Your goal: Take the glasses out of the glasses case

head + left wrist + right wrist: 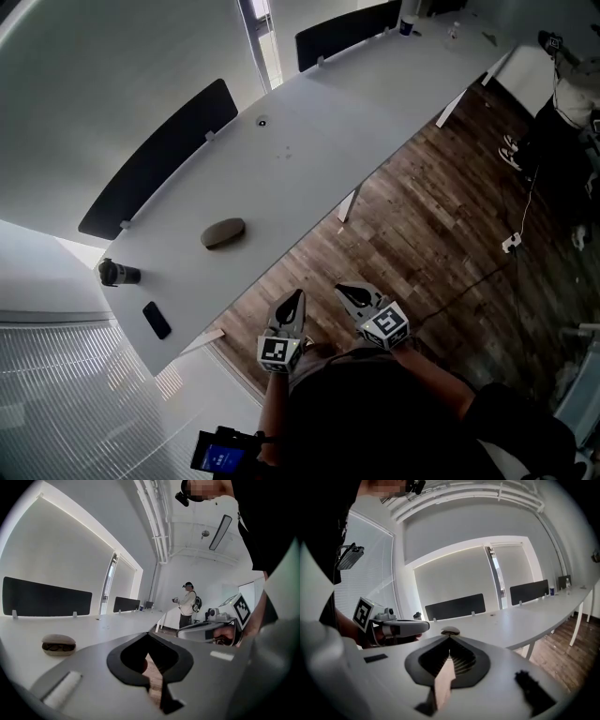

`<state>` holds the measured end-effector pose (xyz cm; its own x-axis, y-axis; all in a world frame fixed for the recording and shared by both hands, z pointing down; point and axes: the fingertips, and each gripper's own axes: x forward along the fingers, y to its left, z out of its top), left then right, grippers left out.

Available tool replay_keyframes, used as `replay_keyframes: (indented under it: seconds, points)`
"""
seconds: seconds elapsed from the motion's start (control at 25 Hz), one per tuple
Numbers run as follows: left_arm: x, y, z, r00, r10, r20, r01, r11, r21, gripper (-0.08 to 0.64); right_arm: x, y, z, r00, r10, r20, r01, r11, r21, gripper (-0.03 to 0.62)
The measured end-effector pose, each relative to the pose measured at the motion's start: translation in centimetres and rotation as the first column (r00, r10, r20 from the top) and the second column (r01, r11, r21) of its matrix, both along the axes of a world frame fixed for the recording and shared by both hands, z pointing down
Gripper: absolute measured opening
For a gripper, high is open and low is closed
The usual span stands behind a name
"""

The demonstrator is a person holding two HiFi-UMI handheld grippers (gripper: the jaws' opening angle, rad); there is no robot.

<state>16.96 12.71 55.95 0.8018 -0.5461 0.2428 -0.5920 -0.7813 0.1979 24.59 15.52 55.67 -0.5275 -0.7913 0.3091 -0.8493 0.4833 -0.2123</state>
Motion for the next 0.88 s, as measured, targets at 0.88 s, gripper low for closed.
replay_keyframes:
  seconds: [0.88]
  points:
    - [-13.7, 0.7, 1.0, 0.995, 0.089, 0.048, -0.088, 0.996, -0.024, 0.002, -12.0, 0.6, -0.5, 0.986, 0.156, -0.057, -0.151, 0.985, 0.087, 0.008]
